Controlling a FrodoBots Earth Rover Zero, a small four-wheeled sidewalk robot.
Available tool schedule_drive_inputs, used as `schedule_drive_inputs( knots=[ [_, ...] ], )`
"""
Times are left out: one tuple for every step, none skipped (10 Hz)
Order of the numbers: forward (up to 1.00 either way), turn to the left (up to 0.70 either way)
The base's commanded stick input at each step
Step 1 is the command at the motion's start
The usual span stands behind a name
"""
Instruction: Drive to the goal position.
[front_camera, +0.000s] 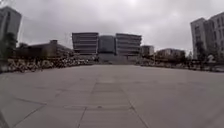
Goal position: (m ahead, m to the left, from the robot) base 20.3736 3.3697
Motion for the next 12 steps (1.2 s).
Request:
schedule_drive_inputs(
  knots=[
    [0.70, 0.00],
    [0.70, 0.00],
    [0.70, 0.00],
    [0.70, 0.00],
    [0.70, 0.00],
    [0.70, 0.00],
    [0.70, 0.00],
    [0.70, 0.00],
    [0.70, 0.00],
    [0.70, 0.00],
    [0.70, 0.00],
    [0.70, 0.00]
  ],
)
